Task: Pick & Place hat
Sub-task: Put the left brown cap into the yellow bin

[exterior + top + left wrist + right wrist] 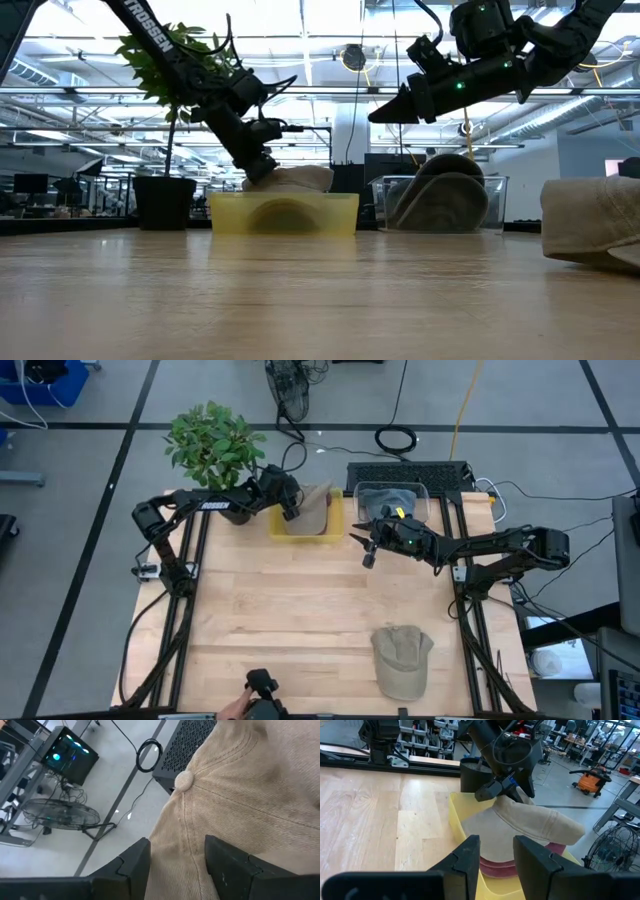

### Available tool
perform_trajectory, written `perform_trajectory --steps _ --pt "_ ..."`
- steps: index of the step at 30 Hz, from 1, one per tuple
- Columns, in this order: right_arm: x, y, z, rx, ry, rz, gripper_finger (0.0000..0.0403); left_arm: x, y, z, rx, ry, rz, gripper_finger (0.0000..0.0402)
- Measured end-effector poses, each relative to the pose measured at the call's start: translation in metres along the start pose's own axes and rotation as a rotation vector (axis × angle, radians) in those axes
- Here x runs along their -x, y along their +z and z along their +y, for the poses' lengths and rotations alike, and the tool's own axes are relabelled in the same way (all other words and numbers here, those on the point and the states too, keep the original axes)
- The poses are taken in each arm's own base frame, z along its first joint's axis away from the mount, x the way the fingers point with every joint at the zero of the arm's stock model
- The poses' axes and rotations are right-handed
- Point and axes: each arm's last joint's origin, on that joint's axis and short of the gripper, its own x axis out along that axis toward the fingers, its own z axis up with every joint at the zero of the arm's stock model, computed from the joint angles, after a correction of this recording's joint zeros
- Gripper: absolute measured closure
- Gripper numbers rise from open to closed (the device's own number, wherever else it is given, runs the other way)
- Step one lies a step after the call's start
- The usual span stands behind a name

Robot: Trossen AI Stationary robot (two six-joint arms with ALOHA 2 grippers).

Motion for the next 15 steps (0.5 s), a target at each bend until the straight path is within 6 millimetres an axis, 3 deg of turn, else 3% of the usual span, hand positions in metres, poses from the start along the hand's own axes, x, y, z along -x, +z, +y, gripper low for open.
perform_trajectory --steps 8,15 --pt "0.000 0.000 0.000 0.000 0.000 0.001 0.0298 -0.003 -0.003 -0.001 -0.035 0.019 0.021 0.0211" --pt "0.000 0.000 0.000 0.002 0.000 0.001 0.0298 0.022 0.016 0.006 -0.034 0.069 -0.055 0.0211"
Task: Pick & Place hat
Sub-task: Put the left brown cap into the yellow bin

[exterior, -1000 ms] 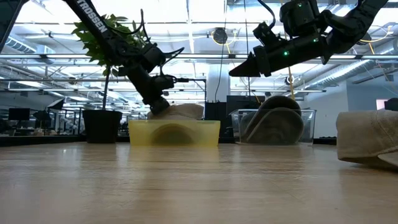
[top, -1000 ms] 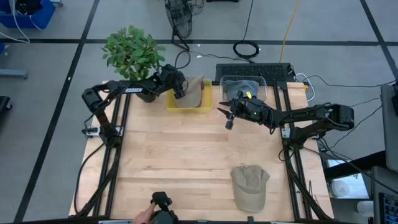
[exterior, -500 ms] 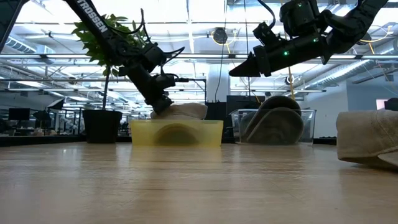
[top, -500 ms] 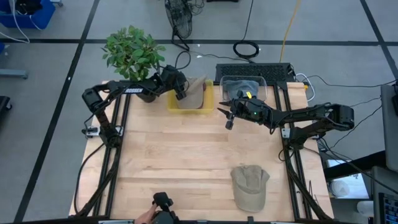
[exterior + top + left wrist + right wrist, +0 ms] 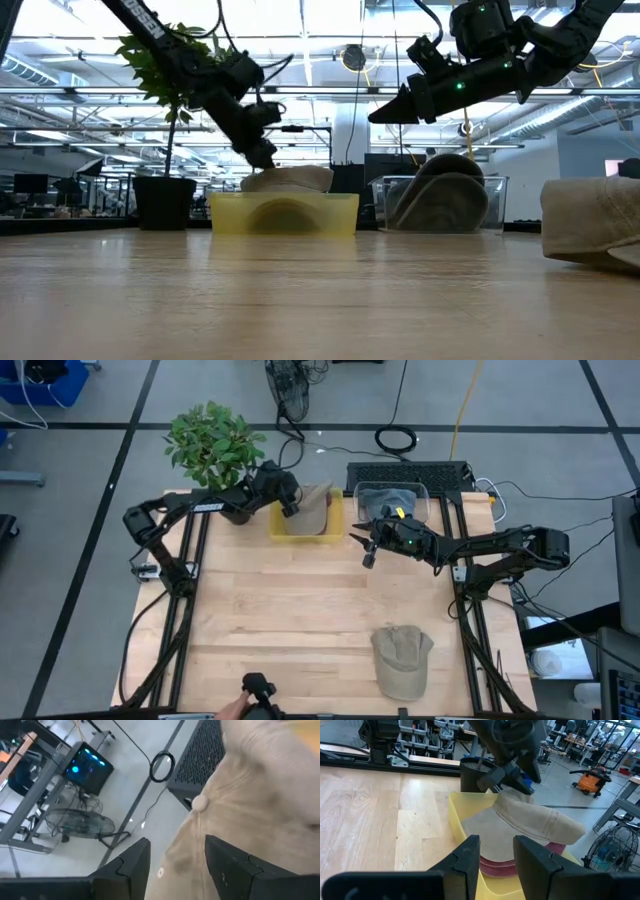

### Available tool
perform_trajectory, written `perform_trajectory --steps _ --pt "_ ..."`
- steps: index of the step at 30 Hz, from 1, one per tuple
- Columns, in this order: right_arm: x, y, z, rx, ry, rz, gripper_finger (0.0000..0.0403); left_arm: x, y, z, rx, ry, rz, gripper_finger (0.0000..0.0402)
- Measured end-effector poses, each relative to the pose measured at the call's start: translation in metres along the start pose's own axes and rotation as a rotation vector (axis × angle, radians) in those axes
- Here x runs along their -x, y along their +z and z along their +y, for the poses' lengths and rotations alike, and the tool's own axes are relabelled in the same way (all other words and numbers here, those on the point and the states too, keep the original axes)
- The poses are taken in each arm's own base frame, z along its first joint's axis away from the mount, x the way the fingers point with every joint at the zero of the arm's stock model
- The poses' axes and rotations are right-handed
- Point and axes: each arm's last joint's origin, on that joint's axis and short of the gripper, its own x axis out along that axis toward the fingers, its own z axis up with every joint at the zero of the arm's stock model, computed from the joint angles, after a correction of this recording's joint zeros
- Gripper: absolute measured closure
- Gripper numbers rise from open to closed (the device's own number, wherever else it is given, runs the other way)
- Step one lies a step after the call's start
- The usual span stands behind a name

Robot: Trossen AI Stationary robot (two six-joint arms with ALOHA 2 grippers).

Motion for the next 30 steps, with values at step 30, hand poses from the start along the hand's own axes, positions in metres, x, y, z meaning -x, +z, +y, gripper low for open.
perform_trajectory --steps 30 --pt "0.000 0.000 0.000 -0.001 0.001 0.003 0.0298 -0.033 0.011 -0.057 -0.018 -0.080 -0.206 0.0211"
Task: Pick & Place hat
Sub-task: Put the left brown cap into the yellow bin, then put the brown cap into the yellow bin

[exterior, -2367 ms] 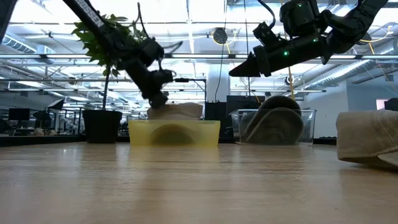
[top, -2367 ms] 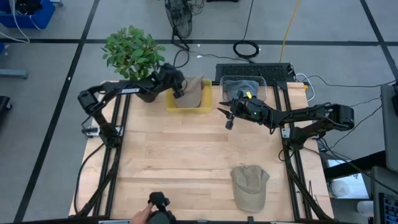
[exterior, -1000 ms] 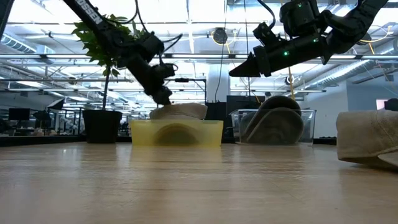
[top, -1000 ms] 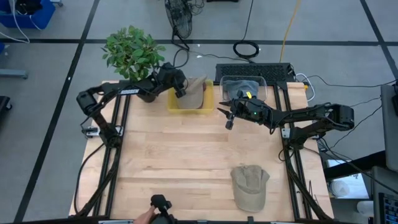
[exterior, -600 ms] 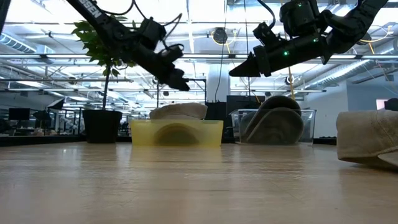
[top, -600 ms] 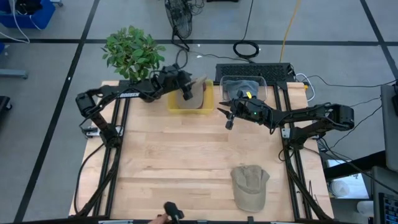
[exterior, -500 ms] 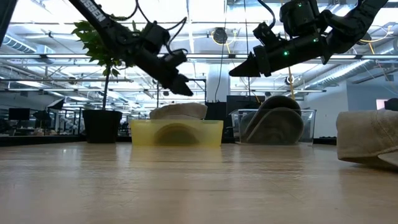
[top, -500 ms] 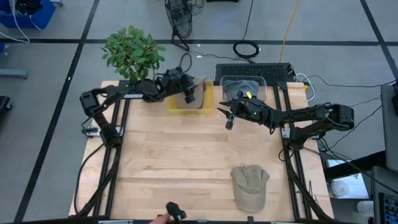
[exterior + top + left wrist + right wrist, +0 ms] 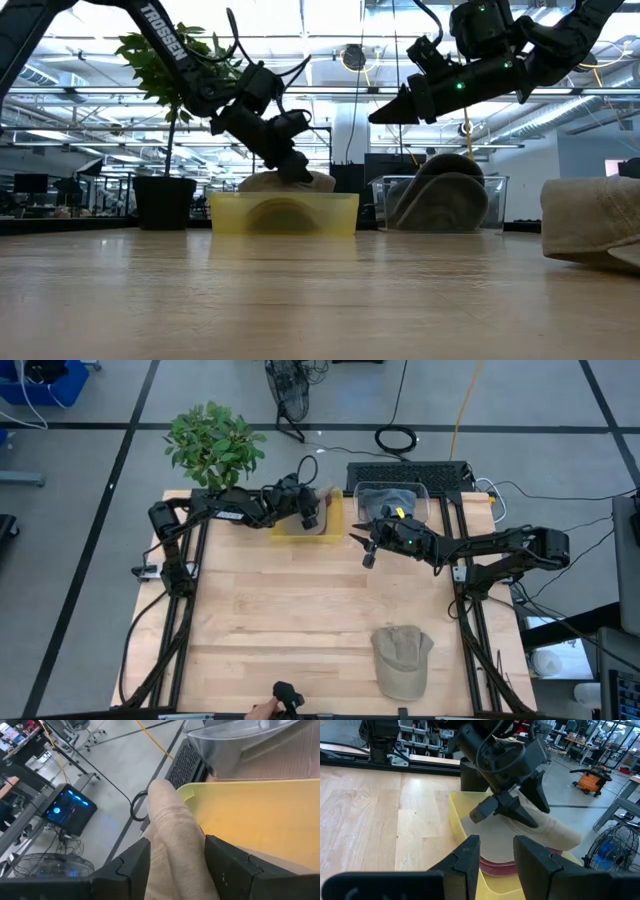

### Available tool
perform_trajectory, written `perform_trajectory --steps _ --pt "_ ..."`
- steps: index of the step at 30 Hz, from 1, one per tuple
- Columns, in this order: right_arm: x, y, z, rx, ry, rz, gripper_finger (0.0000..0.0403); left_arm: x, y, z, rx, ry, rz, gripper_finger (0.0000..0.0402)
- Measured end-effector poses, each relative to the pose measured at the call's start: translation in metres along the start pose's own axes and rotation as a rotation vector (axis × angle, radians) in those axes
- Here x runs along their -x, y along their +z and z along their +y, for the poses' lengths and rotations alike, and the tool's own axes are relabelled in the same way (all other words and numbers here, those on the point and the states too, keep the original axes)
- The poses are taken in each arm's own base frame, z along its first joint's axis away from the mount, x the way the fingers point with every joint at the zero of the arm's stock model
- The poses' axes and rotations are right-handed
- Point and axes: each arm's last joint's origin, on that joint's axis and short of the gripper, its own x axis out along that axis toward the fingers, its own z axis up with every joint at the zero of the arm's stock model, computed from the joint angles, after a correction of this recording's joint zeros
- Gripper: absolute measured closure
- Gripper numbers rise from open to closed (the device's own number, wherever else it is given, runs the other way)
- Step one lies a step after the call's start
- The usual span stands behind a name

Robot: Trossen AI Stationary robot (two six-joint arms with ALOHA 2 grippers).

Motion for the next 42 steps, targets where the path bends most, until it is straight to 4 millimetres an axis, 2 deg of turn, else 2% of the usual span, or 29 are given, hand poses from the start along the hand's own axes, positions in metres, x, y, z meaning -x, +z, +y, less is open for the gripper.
perform_trajectory --steps 21,32,37,42 --pt "0.000 0.000 0.000 0.000 0.001 0.003 0.0298 0.000 -0.002 -0.003 0.045 -0.045 0.018 0.0211" --pt "0.000 0.000 0.000 0.000 0.001 0.003 0.0298 -0.001 -0.004 -0.004 -0.017 -0.003 0.044 0.0211" --pt "0.000 0.000 0.000 0.001 0.001 0.003 0.0298 0.011 0.009 0.004 -0.075 0.091 0.045 0.0211" --pt "0.000 0.000 0.000 0.002 0.000 0.004 0.0298 0.036 0.032 0.014 -0.068 0.112 -0.005 0.0211"
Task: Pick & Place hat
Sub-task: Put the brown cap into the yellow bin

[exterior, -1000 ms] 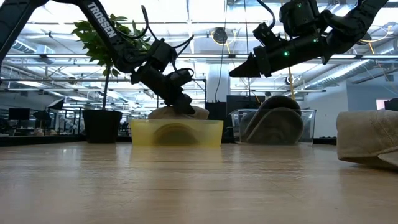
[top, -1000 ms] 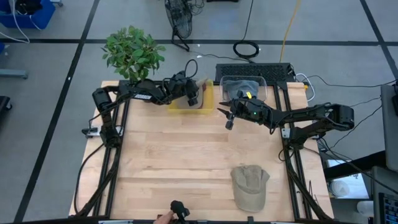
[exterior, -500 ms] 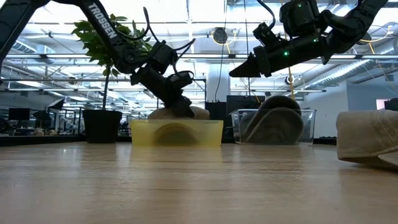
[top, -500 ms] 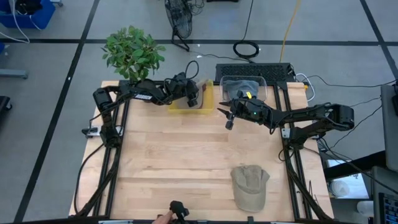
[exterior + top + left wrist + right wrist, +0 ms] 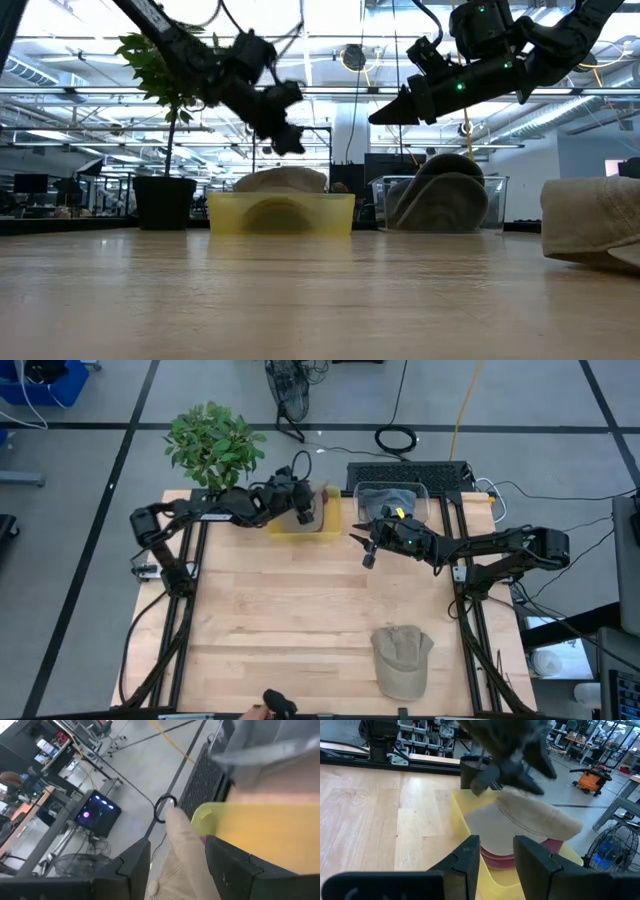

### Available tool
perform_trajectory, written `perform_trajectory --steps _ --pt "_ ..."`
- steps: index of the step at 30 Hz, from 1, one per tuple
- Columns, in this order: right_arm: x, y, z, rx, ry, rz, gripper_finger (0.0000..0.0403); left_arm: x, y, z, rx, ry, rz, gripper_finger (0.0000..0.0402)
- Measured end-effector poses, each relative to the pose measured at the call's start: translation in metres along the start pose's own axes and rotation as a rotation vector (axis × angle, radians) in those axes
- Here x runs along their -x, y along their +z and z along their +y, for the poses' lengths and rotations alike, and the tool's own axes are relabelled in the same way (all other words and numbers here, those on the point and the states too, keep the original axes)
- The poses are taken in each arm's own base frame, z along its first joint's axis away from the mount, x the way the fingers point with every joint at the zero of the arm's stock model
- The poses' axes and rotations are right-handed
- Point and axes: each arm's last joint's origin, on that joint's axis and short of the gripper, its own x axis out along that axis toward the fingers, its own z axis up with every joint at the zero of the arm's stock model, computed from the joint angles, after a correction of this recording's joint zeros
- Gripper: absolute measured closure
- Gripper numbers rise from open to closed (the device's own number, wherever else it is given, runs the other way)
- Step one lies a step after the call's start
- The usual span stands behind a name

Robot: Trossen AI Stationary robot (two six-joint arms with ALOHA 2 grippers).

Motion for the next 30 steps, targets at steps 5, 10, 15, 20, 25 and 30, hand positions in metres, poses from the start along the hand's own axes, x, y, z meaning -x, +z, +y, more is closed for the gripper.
perform_trajectory --steps 5,10,15,20,25,30 --pt "0.000 0.000 0.000 -0.001 0.001 0.004 0.0298 0.027 0.016 0.011 0.042 -0.014 -0.012 0.0211" --pt "0.000 -0.001 0.000 -0.001 0.002 0.006 0.0298 0.055 0.027 0.016 0.078 -0.056 0.002 0.0211" --pt "0.000 -0.003 0.001 0.000 0.006 0.029 0.0298 0.083 0.031 0.020 0.116 -0.151 0.036 0.0211" --pt "0.001 -0.005 0.002 -0.010 0.016 0.058 0.0298 0.104 0.029 0.022 0.170 -0.291 0.039 0.0211" --pt "0.008 0.008 0.016 0.018 0.065 -0.021 0.0298 0.106 0.024 0.018 0.179 -0.311 -0.065 0.0211" --pt "0.020 0.023 0.033 0.015 0.121 -0.005 0.0298 0.105 0.030 0.025 0.206 -0.272 -0.149 0.0211"
